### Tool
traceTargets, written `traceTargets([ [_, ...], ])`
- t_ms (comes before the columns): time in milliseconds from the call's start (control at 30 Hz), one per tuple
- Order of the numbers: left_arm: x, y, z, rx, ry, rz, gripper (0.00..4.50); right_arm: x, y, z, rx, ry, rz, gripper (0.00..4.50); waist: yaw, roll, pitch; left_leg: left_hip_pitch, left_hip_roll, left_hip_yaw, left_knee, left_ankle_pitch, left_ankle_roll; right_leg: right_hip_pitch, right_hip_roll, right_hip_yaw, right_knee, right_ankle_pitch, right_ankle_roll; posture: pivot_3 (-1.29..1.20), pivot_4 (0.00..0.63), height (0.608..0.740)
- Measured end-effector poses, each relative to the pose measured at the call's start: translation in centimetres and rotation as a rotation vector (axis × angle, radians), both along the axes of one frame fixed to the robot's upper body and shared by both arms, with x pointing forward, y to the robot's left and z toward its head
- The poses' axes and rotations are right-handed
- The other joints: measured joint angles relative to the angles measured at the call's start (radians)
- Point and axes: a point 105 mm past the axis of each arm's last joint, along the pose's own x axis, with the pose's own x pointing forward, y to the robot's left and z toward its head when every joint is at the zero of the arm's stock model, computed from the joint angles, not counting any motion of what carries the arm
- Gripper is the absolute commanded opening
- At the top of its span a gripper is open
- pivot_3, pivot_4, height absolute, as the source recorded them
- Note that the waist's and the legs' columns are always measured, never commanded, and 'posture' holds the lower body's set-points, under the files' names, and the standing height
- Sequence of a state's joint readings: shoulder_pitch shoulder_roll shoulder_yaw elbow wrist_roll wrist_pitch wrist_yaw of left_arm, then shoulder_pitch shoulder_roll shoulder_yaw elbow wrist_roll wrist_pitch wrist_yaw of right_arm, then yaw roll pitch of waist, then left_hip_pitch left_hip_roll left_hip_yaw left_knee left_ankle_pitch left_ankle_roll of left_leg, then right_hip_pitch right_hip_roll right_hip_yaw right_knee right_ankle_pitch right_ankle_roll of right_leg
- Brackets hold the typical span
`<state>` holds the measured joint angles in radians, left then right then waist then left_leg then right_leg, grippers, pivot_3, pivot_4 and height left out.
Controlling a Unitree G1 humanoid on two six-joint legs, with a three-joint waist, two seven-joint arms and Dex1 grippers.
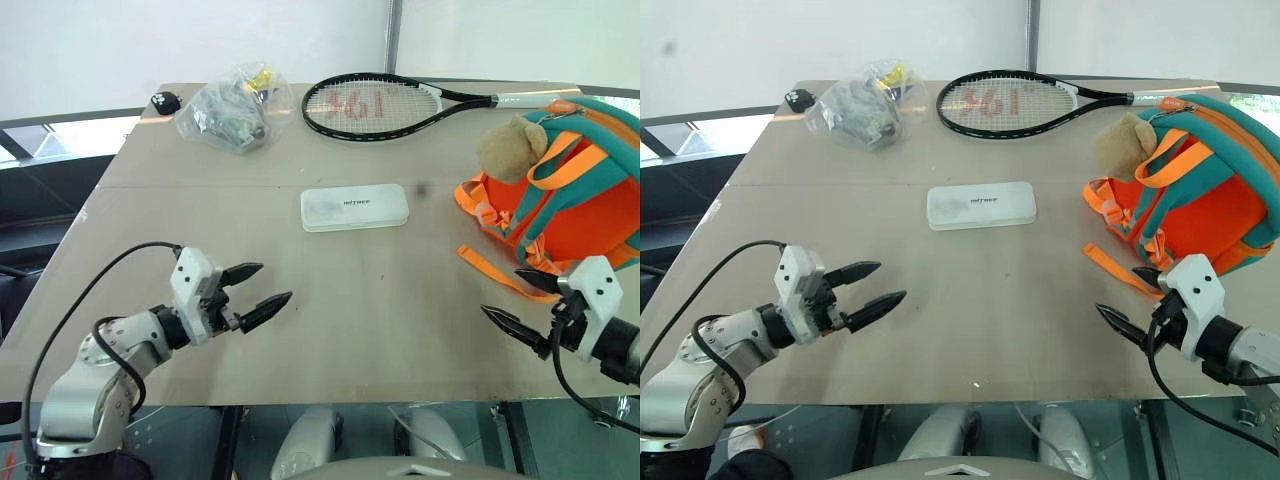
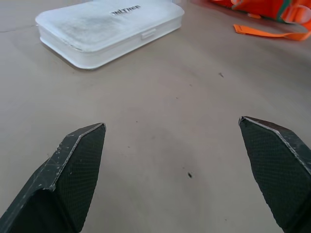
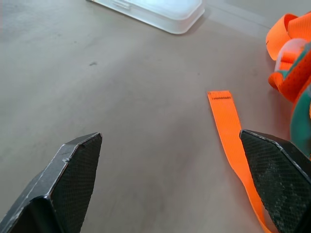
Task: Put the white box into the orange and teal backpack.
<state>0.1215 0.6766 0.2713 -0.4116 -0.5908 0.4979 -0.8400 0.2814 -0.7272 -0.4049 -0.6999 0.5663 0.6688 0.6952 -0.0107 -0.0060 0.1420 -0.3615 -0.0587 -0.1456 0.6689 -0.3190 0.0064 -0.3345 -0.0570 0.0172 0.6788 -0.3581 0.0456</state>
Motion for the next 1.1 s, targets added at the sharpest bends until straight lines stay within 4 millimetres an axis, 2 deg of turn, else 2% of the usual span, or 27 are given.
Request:
traceTargets([
  [67, 1.2, 0.0, 0.5, -0.026, -0.013, 0.071, 4.50, 0.6, 0.5, 0.3, -0.031, -0.028, -0.012, 4.48, 0.000, 0.000, 0.000, 0.000, 0.000, 0.000, 0.001, 0.000, 0.000, 0.000, 0.000, 0.000, 0.001, 0.000, 0.000, 0.00, 0.150, 0.740],
  [233, 3.2, 0.1, 1.4, -0.072, 0.027, 0.195, 4.50, 1.9, 3.6, 0.8, 0.011, -0.036, 0.060, 4.48, -0.006, -0.001, 0.000, 0.000, 0.000, 0.000, 0.001, 0.000, 0.000, 0.000, 0.001, 0.001, 0.001, 0.000, 0.000, 0.00, 0.150, 0.740],
  [300, 3.9, -0.2, 1.9, -0.112, 0.047, 0.219, 4.50, 3.8, 4.7, 0.7, 0.070, -0.030, 0.049, 3.48, -0.005, -0.001, 0.000, 0.000, 0.000, 0.000, 0.001, 0.000, 0.000, -0.001, 0.001, 0.000, 0.001, 0.000, 0.000, 0.00, 0.150, 0.740],
  [333, 3.9, -0.2, 1.9, -0.114, 0.046, 0.220, 4.50, 3.9, 4.7, 0.6, 0.070, -0.028, 0.047, 3.27, -0.005, -0.001, 0.000, 0.000, 0.000, 0.000, 0.001, 0.000, 0.000, -0.001, 0.001, 0.000, 0.001, 0.000, 0.000, 0.00, 0.150, 0.740],
  [367, 4.1, 0.2, 1.9, -0.123, 0.061, 0.245, 4.50, 4.5, 4.9, 0.5, 0.083, -0.020, 0.033, 2.66, -0.003, -0.001, 0.000, 0.000, 0.000, 0.000, 0.000, 0.000, 0.000, -0.001, 0.001, 0.000, 0.001, 0.000, 0.000, 0.00, 0.150, 0.740],
  [400, 4.4, 0.5, 1.8, -0.134, 0.075, 0.267, 4.50, 5.3, 5.1, 0.6, 0.100, -0.023, 0.019, 2.39, -0.004, -0.001, 0.000, 0.000, 0.000, 0.000, 0.000, 0.000, 0.000, -0.001, 0.001, 0.000, 0.001, 0.000, 0.000, 0.00, 0.150, 0.740],
  [433, 5.2, 0.7, 2.0, -0.169, 0.097, 0.301, 4.50, 6.7, 5.7, 0.9, 0.118, -0.033, -0.005, 1.78, -0.005, -0.001, 0.000, -0.001, 0.000, 0.000, 0.001, 0.000, -0.001, -0.002, 0.001, 0.000, 0.002, 0.000, 0.000, 0.00, 0.150, 0.740],
  [467, 5.8, 0.6, 2.2, -0.193, 0.112, 0.319, 4.50, 7.6, 6.1, 1.0, 0.122, -0.039, -0.016, 1.46, -0.005, -0.001, 0.000, -0.001, 0.000, 0.000, 0.001, 0.000, -0.001, -0.002, 0.001, 0.000, 0.003, 0.000, 0.000, 0.00, 0.150, 0.740],
  [567, 7.3, 0.7, 2.5, -0.237, 0.168, 0.398, 4.50, 10.1, 7.5, 1.2, 0.105, -0.055, -0.051, 0.03, -0.007, -0.001, 0.000, -0.001, -0.001, 0.000, 0.001, 0.000, -0.001, -0.003, 0.001, 0.000, 0.003, 0.000, 0.000, 0.00, 0.150, 0.740],
  [667, 8.2, 0.4, 1.6, -0.292, 0.267, 0.461, 4.50, 12.4, 7.7, 0.7, 0.052, -0.054, -0.130, 0.03, -0.007, -0.001, 0.000, -0.005, -0.001, 0.001, 0.002, 0.000, -0.001, -0.007, 0.000, 0.000, 0.006, 0.000, 0.000, 0.00, 0.150, 0.740],
  [733, 8.5, 0.1, 1.2, -0.311, 0.313, 0.473, 4.50, 13.2, 7.9, 0.5, 0.035, -0.051, -0.157, 0.03, -0.011, -0.001, 0.000, -0.006, -0.001, 0.002, 0.003, 0.001, -0.001, -0.008, 0.000, 0.000, 0.010, 0.000, 0.000, 0.00, 0.150, 0.740],
  [833, 9.3, -1.0, 1.2, -0.356, 0.384, 0.463, 4.50, 15.2, 8.2, -0.1, -0.045, -0.046, -0.200, 0.03, -0.022, -0.002, 0.000, -0.007, -0.002, 0.002, 0.005, 0.001, -0.001, -0.009, -0.001, -0.001, 0.015, 0.000, 0.000, 0.00, 0.150, 0.740],
  [967, 12.3, -2.3, 0.8, -0.363, 0.456, 0.474, 4.50, 18.9, 8.8, 0.5, -0.123, -0.092, -0.234, 0.03, -0.033, -0.002, 0.000, -0.004, -0.003, 0.003, 0.008, 0.001, -0.002, -0.009, 0.000, -0.002, 0.016, 0.000, 0.000, 0.00, 0.150, 0.740],
  [1033, 13.5, -3.1, 0.4, -0.333, 0.463, 0.466, 4.50, 20.2, 9.3, 0.9, -0.146, -0.116, -0.229, 0.03, -0.035, -0.002, 0.000, -0.003, -0.002, 0.003, 0.008, 0.001, -0.002, -0.008, 0.000, -0.002, 0.016, 0.000, 0.000, 0.00, 0.150, 0.740],
  [1100, 14.6, -3.6, 0.4, -0.329, 0.449, 0.458, 4.50, 21.1, 9.8, 0.3, -0.159, -0.106, -0.214, 0.03, -0.037, -0.002, 0.000, -0.003, -0.002, 0.003, 0.011, 0.001, -0.002, -0.008, 0.000, -0.002, 0.017, 0.000, 0.000, 0.00, 0.150, 0.740],
])
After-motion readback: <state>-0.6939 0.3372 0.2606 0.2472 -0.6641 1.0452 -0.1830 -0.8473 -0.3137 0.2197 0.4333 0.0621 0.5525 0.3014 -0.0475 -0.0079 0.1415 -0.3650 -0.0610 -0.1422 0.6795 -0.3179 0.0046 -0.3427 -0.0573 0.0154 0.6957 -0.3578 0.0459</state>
